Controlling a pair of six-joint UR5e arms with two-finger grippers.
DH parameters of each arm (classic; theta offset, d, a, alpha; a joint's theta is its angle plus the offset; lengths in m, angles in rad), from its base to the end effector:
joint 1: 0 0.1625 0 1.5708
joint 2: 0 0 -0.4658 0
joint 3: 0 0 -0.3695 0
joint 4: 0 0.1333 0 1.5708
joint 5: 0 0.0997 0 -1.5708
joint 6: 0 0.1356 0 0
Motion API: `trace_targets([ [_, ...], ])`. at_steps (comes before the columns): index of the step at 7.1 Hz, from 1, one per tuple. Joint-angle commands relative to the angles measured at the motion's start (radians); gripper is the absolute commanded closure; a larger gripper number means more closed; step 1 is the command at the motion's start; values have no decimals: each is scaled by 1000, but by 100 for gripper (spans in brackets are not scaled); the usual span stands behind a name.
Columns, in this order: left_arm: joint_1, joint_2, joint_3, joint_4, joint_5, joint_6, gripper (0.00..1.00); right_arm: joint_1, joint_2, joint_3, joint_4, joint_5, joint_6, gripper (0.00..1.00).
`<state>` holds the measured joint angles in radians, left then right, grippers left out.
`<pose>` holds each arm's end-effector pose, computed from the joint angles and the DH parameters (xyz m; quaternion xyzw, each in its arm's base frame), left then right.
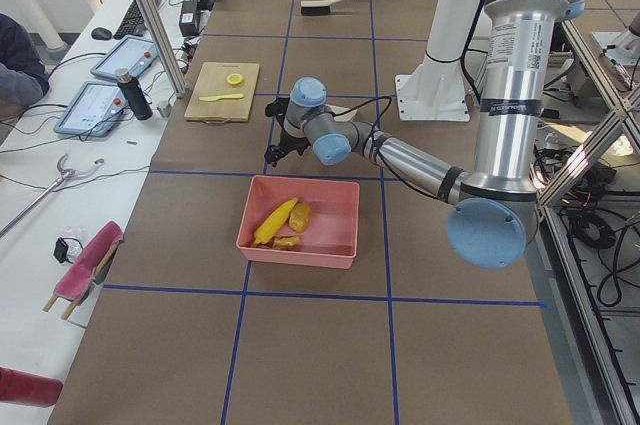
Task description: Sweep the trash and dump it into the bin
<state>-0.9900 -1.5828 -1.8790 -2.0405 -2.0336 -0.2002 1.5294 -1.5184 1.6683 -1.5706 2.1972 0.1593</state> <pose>0.2205 -0.4685 0.5266 0.2657 0.3383 0.2566 0.8655 0.0329 -0.5066 0.6662 0.0402 -0.3128 0.0328 0.9484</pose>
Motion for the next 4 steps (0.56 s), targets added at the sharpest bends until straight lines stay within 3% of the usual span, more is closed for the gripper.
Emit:
trace_targets([
  [1,-260,161,-17,115,-5,-120,2,0,9,-44,0,109,6,0],
  [2,-333,226,-14,121,-40,-119,2,2,12,-44,0,134,11,0],
  [3,-389,250,-9,126,-210,-120,2,2,14,-35,1,151,34,0],
  [4,-413,251,33,118,-311,-125,2,3,4,-22,0,165,42,0],
])
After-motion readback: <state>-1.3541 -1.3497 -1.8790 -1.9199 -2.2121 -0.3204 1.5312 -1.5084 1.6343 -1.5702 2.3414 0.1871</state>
